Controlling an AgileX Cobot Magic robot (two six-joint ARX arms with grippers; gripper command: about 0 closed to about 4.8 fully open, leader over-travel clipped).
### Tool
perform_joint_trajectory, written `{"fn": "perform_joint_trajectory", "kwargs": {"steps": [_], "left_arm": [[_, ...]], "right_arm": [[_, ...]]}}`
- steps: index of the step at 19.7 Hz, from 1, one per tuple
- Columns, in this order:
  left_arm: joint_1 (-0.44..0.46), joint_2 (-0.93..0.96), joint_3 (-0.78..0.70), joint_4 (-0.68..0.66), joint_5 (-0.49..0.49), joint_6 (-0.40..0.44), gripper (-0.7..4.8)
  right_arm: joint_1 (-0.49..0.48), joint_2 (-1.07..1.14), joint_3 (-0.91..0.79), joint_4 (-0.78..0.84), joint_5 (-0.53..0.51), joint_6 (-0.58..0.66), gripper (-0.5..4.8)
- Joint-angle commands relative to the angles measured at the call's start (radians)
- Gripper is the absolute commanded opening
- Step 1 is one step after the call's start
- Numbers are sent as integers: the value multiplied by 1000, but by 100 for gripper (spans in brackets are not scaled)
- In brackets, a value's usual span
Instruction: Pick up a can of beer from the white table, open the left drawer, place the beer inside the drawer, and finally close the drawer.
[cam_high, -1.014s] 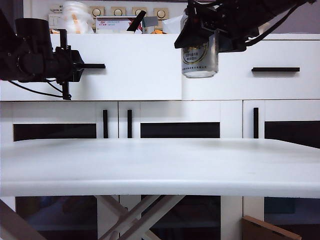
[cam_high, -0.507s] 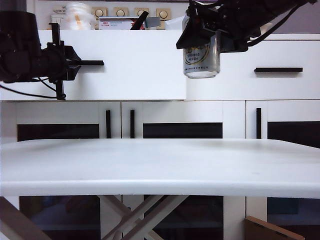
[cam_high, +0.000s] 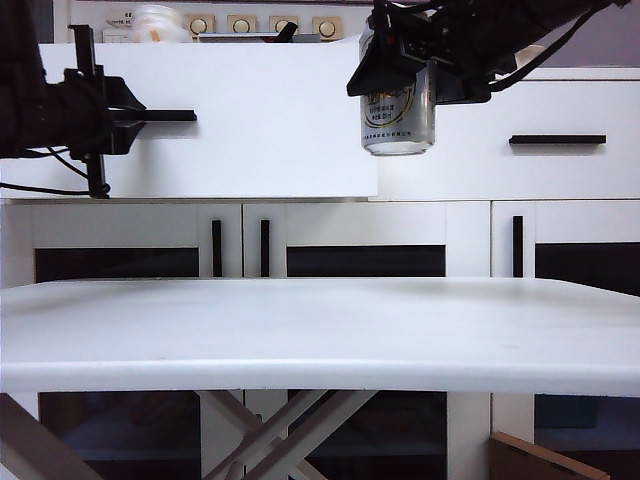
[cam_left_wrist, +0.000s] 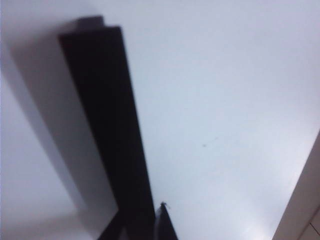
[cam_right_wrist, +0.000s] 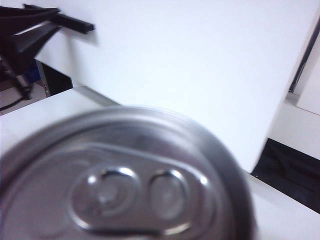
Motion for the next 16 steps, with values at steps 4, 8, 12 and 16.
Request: {"fn": "perform_joint_trajectory", "kwargs": {"steps": [4, 8, 12, 16], "left_arm": [[4, -156, -197, 27, -39, 19, -7], [4, -248, -312, 35, -67, 19, -7], [4, -323, -357, 34, -69, 23, -7], [3, -383, -369, 30, -59, 36, -7]], "right_arm": [[0, -21, 12, 64, -17, 4, 198], [0, -102, 13, -15, -17, 5, 198], [0, -200, 12, -130, -30, 5, 198], [0, -304, 13, -253, -40, 5, 198]]}}
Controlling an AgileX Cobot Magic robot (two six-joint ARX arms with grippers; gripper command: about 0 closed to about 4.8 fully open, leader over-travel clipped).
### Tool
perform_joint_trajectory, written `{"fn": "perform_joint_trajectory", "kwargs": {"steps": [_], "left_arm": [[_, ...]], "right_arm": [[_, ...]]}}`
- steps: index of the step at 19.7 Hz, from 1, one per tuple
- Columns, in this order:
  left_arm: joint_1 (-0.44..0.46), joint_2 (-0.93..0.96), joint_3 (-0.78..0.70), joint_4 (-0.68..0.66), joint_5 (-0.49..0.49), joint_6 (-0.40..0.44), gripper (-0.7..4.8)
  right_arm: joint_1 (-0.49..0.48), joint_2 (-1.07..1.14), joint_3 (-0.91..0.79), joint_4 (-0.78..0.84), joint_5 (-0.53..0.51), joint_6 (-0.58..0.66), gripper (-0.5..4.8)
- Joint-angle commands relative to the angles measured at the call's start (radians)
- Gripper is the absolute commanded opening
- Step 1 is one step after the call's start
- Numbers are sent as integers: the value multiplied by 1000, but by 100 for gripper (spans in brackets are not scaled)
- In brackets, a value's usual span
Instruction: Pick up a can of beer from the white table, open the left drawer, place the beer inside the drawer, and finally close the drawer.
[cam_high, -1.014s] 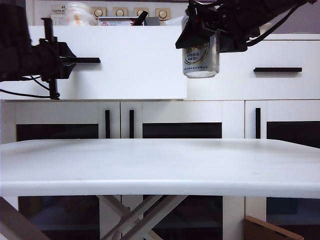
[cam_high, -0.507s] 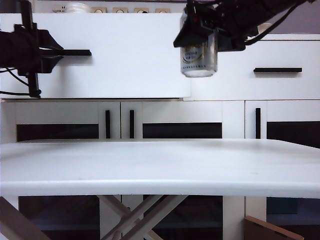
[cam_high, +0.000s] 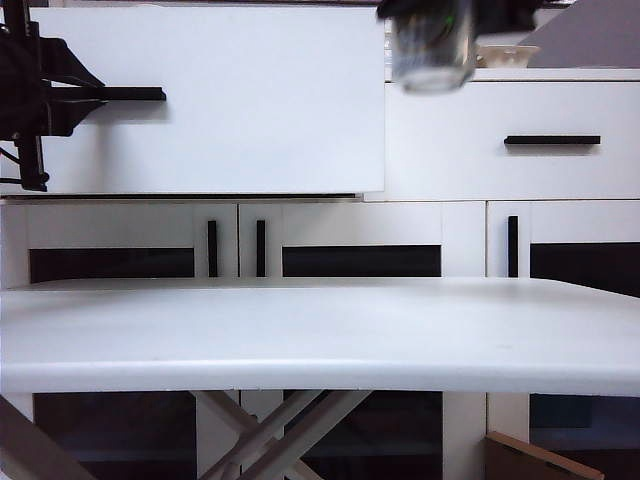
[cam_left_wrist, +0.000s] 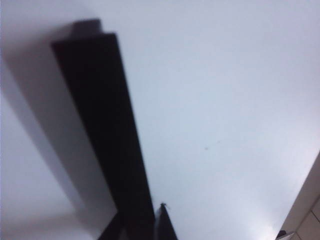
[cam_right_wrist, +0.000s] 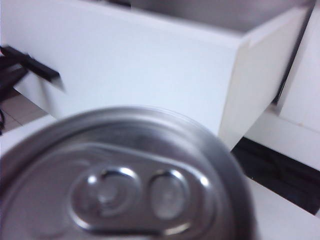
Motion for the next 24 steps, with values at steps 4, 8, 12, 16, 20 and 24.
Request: {"fn": "perform_joint_trajectory", "kwargs": {"steps": [4, 8, 12, 16, 20, 24], "left_arm": [[-83, -87, -88, 47, -149, 29, -7], [-162, -127, -124, 53, -187, 28, -7], [-162, -245, -199, -4, -213, 49, -7], [-162, -347, -218, -101, -212, 61, -7], [-161, -356, -218, -104, -205, 61, 268], [-161, -356, -218, -45, -158, 61, 479]], "right_arm": [[1, -106, 12, -36, -8, 2, 198], [1, -125, 13, -37, -9, 2, 198], [1, -130, 13, -37, -9, 1, 198], [1, -130, 13, -37, -9, 1, 198], [1, -130, 13, -36, -9, 1, 198], [1, -131, 13, -36, -9, 1, 198]]}}
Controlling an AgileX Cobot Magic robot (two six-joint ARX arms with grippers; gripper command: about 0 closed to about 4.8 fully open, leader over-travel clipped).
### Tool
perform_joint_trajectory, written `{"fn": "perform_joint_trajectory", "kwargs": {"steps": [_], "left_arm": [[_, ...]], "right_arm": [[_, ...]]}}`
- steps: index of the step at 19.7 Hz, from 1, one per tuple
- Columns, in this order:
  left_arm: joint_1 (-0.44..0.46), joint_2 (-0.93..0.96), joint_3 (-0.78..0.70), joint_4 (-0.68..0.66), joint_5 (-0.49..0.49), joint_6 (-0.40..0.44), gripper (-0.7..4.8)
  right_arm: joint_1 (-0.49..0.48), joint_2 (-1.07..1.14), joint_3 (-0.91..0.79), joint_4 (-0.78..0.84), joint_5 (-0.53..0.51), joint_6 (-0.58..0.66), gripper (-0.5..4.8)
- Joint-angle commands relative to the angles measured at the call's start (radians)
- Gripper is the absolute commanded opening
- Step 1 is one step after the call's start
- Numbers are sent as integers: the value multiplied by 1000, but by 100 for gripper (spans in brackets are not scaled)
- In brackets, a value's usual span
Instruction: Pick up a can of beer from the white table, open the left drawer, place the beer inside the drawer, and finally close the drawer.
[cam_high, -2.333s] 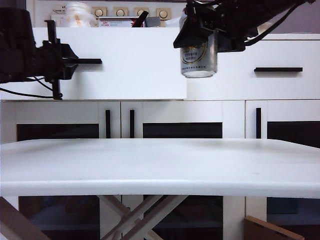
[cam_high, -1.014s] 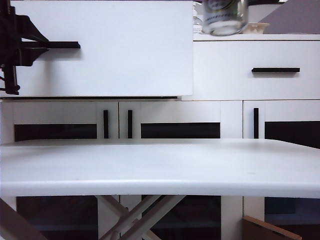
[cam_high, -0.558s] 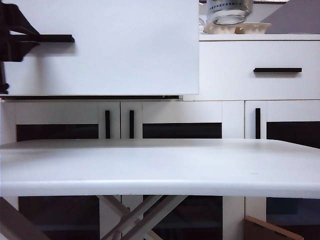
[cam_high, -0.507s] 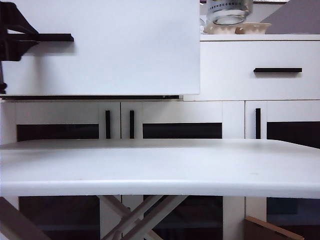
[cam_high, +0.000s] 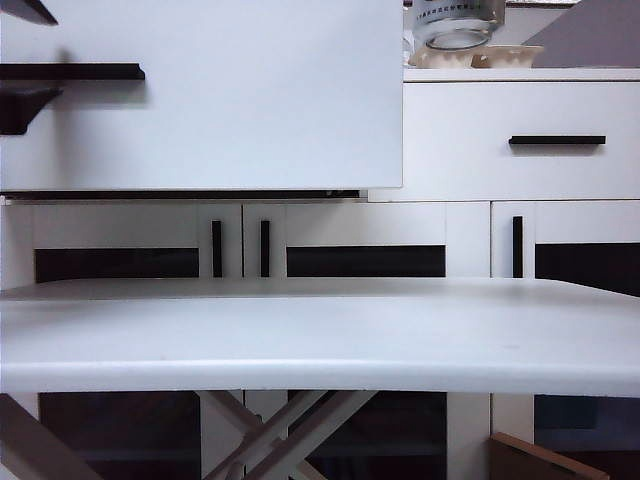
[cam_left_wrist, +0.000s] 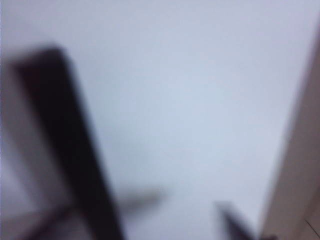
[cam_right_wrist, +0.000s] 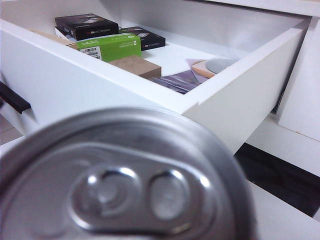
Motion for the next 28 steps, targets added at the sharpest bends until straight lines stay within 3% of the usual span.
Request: {"fn": "perform_joint_trajectory", "kwargs": {"steps": [1, 4, 5, 6, 11, 13, 15, 21, 28], "left_arm": [[1, -2, 5, 74, 76, 6, 479], [1, -18, 5, 84, 132, 6, 479], [1, -37, 5, 63, 132, 6, 440], [1, -66, 5, 22, 132, 6, 433], [1, -288, 5, -330, 150, 42, 435], [1, -361, 5, -461, 150, 70, 479], [1, -406, 5, -559, 176, 70, 479], [1, -484, 5, -627, 209, 70, 479], [1, -708, 11, -875, 218, 73, 479]], "right_arm": [[1, -10, 13, 62, -2, 1, 198], [1, -11, 13, 77, -2, 1, 198], [1, -11, 13, 90, -2, 1, 198], [0, -11, 17, 98, -2, 1, 198], [0, -11, 31, 108, 6, 1, 198], [0, -11, 34, 107, 6, 1, 198], [0, -11, 40, 108, 6, 1, 198], [0, -11, 41, 115, 6, 1, 198], [0, -11, 41, 129, 10, 1, 198]]}}
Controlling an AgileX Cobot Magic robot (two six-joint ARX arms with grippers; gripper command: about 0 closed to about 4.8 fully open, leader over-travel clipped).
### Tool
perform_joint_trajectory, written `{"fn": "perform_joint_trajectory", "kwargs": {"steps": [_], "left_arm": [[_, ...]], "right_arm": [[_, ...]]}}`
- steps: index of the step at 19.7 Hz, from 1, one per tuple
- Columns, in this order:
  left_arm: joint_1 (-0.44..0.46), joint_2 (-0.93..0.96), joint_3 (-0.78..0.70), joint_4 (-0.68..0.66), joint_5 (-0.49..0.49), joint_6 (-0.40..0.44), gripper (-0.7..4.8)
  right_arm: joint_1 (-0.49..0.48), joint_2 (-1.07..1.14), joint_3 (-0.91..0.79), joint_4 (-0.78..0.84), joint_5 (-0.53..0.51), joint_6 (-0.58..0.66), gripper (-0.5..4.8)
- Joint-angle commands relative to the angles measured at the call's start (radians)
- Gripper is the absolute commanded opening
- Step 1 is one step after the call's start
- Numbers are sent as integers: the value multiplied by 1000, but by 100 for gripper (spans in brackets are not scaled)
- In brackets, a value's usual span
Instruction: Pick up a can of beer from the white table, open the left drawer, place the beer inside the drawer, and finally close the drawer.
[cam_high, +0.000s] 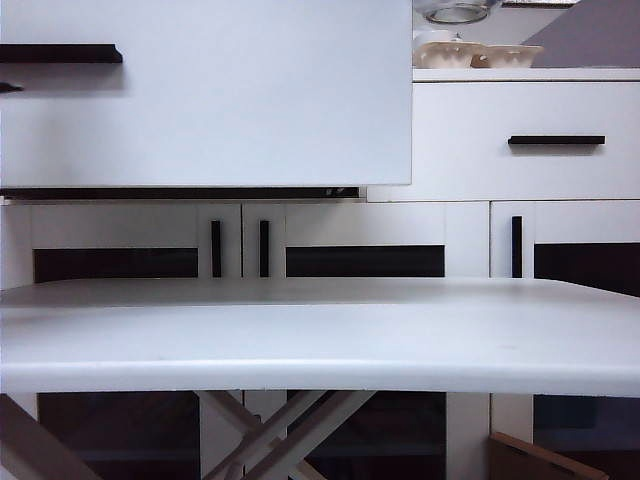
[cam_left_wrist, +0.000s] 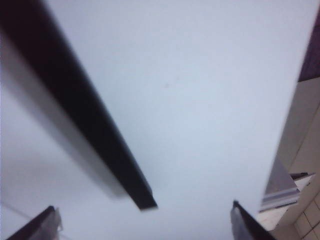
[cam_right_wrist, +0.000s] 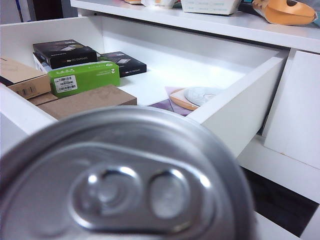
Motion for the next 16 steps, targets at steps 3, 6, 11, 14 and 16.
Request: {"fn": "perform_joint_trajectory", "kwargs": {"steps": [3, 6, 11, 14, 16], "left_arm": [[0, -155, 45, -87, 4, 55, 479], [0, -178, 118, -87, 12, 163, 119], [0, -170, 264, -95, 70, 491, 16], [0, -146, 329, -127, 103, 565, 13], [0, -99, 394, -175, 148, 621, -5]], "right_arm": [[1, -8, 15, 128, -8, 2, 198], [1, -6, 37, 132, -8, 29, 198], [2, 3, 115, 127, -9, 32, 198], [2, 30, 179, 108, -10, 32, 198], [2, 52, 221, 96, -16, 32, 198]]}}
